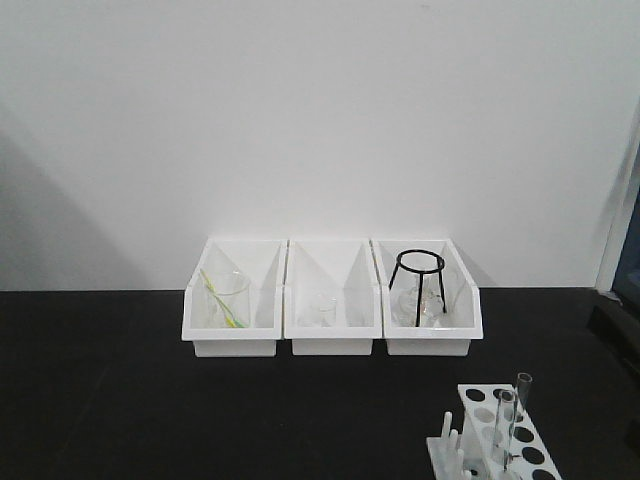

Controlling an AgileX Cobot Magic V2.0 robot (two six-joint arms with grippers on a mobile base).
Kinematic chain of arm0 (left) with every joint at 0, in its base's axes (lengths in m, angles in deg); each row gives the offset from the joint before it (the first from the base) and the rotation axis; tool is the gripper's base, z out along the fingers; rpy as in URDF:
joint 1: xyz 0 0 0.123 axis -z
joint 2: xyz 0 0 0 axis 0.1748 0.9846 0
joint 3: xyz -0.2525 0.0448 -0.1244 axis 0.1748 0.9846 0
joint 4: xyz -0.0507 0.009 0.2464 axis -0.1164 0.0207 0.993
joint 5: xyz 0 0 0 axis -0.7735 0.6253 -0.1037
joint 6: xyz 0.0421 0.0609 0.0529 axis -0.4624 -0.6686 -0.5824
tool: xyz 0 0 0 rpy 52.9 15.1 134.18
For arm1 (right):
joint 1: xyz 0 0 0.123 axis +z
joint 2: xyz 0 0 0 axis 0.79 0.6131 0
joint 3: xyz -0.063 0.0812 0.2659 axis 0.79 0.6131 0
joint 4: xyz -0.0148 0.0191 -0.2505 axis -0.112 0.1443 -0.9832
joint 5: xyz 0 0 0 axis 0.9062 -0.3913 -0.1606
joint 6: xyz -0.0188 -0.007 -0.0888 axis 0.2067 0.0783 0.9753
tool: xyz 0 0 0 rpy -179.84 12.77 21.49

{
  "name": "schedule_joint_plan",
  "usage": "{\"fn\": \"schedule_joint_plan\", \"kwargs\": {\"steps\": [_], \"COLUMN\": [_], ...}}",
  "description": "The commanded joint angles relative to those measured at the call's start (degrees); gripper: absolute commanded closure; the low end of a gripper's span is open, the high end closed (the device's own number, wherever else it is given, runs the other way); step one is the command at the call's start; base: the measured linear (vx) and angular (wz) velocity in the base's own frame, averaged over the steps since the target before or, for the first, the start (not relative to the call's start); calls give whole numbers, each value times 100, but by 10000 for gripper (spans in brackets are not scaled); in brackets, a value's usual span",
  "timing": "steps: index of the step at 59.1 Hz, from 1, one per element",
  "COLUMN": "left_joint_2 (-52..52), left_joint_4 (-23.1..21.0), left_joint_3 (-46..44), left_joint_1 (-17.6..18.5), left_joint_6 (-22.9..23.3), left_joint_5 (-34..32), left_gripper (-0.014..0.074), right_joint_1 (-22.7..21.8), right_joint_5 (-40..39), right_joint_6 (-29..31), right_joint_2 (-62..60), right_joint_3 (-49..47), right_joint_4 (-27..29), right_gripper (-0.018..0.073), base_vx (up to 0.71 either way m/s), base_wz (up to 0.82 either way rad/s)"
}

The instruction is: Flip and reinsert test tube from rack

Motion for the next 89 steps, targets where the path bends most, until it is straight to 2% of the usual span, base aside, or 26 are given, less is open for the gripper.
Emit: {"fn": "schedule_joint_plan", "kwargs": {"steps": [1, 28, 37, 44, 50, 55, 60, 63, 68, 75, 89], "left_joint_2": [-62, -62, -62, -62, -62, -62, -62, -62, -62, -62, -63], "left_joint_4": [-25, -25, -25, -25, -25, -25, -25, -25, -25, -25, -25], "left_joint_3": [-1, -1, -1, -1, -1, -1, -1, -1, -1, -1, -1], "left_joint_1": [41, 41, 41, 41, 41, 41, 41, 41, 41, 41, 41], "left_joint_6": [-1, -1, -1, -1, -1, -1, -1, -1, -1, -1, -1], "left_joint_5": [-497, -497, -497, -497, -497, -497, -497, -497, -497, -497, -503], "left_gripper": [603, 603, 603, 603, 603, 603, 603, 603, 603, 603, 603], "right_joint_1": [-29, -29, -35, -22, -22, -22, -29, -29, -24, -24, -20], "right_joint_5": [-227, -227, -194, 262, 827, 1635, 2485, 3051, 3850, 3890, 2889], "right_joint_6": [-51, -51, 80, 390, 961, 1850, 2924, 3603, 4390, 4439, 4410], "right_joint_2": [-204, -322, -379, -665, -1138, -1635, -2137, -2386, -2737, -3262, -4533], "right_joint_3": [-148, -148, -148, -129, -129, -129, -129, -129, -48, 434, 2165], "right_joint_4": [50, 50, 203, 846, 1891, 3019, 3778, 3954, 4057, 4322, 4783], "right_gripper": [85, 85, 139, 229, 329, 433, 526, 575, 573, 572, 571], "base_vx": [0, 0, 0, 0, 0, 0, 0, 0, 0, 0, 0], "base_wz": [0, 0, 0, 0, 0, 0, 0, 0, 0, 0, 0]}}
